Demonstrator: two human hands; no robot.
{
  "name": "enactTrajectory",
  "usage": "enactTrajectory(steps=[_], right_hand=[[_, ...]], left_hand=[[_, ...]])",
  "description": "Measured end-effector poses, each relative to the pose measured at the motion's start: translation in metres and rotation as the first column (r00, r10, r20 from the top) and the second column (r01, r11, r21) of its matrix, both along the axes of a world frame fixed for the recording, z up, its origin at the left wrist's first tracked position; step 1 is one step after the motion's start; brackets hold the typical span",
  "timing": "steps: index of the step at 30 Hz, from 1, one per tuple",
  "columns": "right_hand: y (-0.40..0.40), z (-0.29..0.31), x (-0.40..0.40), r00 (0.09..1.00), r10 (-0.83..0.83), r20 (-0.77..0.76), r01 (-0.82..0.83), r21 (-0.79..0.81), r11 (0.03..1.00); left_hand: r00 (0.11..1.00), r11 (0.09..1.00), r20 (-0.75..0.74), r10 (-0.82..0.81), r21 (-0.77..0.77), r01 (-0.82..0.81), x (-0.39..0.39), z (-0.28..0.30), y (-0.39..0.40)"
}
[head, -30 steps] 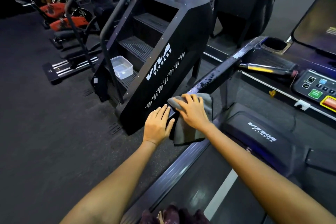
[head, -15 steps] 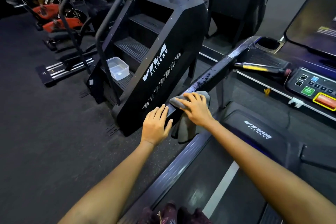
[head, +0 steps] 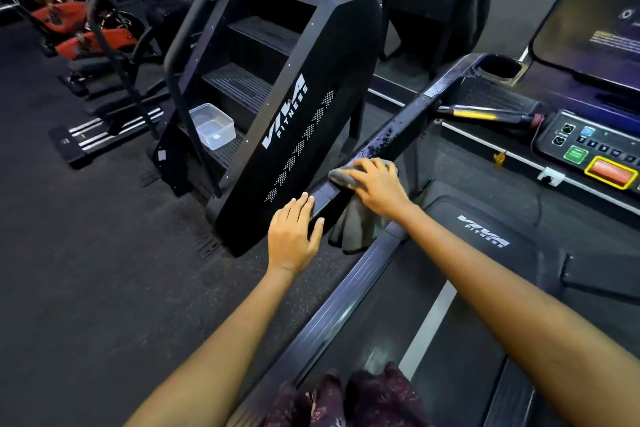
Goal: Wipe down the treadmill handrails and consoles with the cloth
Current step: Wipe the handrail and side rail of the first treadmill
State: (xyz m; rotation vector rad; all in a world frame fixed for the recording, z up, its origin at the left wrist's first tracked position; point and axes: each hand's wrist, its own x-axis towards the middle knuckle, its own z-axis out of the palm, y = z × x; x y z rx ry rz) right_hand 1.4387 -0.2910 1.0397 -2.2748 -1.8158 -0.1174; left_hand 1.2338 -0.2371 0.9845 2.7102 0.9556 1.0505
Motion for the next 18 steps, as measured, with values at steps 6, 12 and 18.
enactTrajectory(steps=[6,12,18], right_hand=[[0.037,0.006,-0.012,0.994,-0.103,0.028,0.103,-0.025,0.994],[0.003,-0.008,0.030,0.986,0.163,-0.035,-0.158,0.112,0.981],[0.035,0.003,0.039,0.999,-0.001,-0.049,0.004,0.057,0.998]], left_hand=[[0.966,0.965,-0.209,0.150,-0.182,-0.189,0.024,0.041,-0.012],[0.841,0.926,-0.460,0.285,-0.093,-0.365,0.060,0.027,-0.021],[0.863,0.927,-0.340,0.373,0.102,-0.360,0.061,0.013,-0.018]])
